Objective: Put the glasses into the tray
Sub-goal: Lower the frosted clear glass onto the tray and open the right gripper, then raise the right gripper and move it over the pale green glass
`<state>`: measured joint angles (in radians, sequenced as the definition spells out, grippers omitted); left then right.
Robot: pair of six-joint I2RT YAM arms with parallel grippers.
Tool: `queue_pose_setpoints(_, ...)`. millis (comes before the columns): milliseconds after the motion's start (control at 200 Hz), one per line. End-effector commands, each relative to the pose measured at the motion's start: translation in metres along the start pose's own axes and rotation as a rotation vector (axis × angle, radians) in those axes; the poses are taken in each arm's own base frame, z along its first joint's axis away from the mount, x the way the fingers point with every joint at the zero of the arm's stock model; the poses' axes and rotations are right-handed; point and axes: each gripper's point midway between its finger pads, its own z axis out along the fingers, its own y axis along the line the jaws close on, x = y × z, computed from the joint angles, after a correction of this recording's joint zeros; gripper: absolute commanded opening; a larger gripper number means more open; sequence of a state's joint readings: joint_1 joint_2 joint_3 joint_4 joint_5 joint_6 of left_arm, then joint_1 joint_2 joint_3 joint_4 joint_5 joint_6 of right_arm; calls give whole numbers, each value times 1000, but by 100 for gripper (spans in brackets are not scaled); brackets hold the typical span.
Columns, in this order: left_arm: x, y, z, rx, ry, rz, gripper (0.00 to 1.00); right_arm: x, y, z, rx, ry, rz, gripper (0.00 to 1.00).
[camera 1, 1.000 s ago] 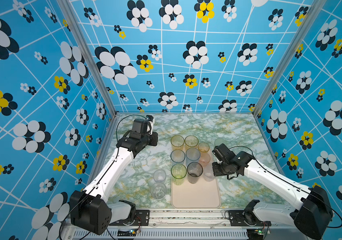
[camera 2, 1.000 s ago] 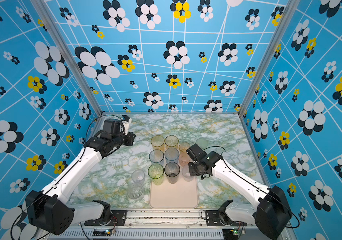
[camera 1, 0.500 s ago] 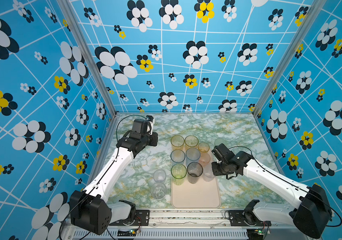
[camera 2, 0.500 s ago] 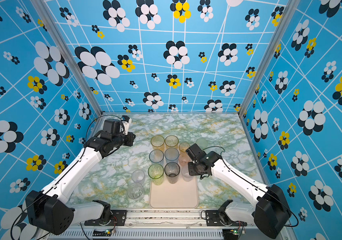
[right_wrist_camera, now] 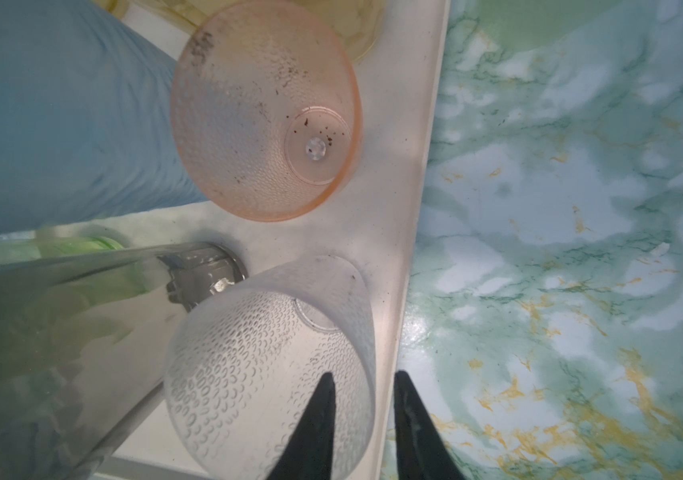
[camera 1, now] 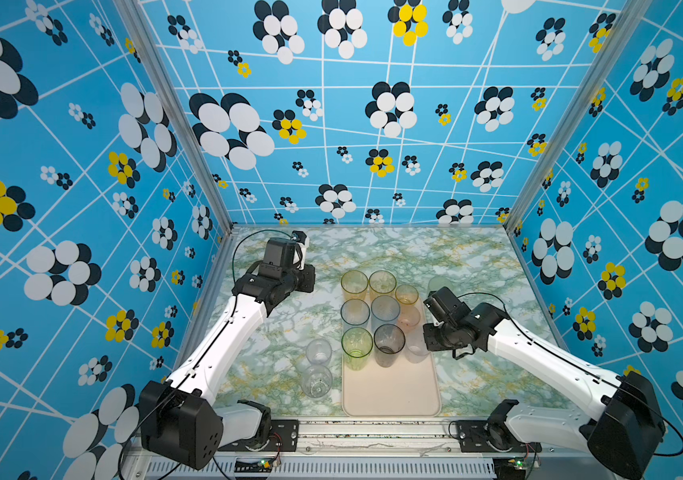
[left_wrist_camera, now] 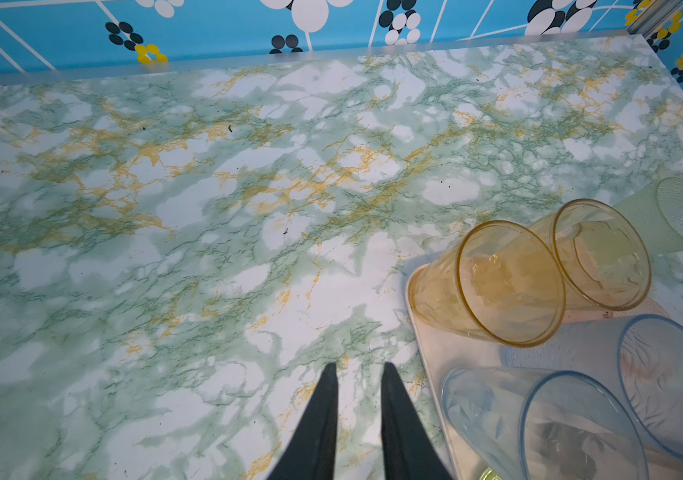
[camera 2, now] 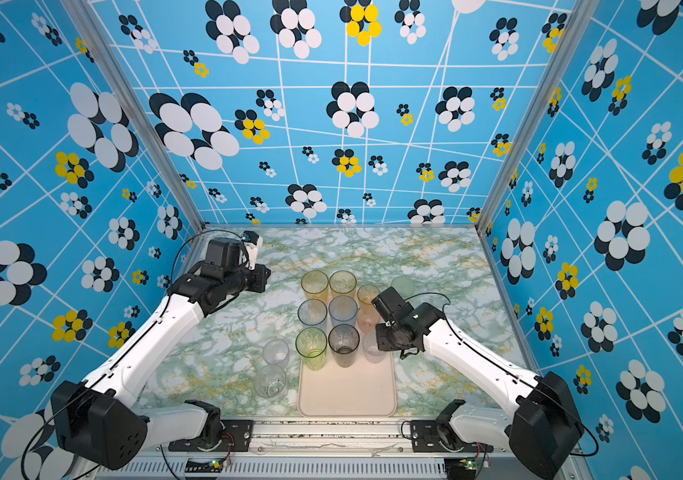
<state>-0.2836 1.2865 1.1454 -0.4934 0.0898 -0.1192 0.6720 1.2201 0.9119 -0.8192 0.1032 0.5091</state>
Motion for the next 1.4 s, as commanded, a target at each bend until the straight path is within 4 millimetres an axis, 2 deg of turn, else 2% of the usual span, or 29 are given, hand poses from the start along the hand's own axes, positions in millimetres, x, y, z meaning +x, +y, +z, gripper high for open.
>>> queue_pose_setpoints(0,13,-2,5,8,39,10,22,-21,-1,-24,3,-97,0,30)
queue_pose_setpoints(225,17,-4,9,22,43,2,21,-62,-25,-56,51,-220,41,32)
queue_pose_setpoints(430,26,-6,16,35,47,-6,21,-89,-64,-64,136,-256,108,32)
queue_pose_setpoints(555,29,-6,19,29,53,-2,21,-101,-86,-55,177,-237,140,30)
queue_pose_setpoints(720,28,-7,22,30,57,-1,21,-117,-108,-29,163,-173,197,26)
queue_pose_setpoints(830,26,-7,20,27,52,3,21,-128,-110,-11,108,-147,223,24)
queue_pose_setpoints(960,25,-5,19,16,53,8,21,-138,-111,2,93,-125,218,24)
queue_pose_setpoints(1395,22,-3,20,3,59,21,21,-152,-118,25,110,-52,199,22)
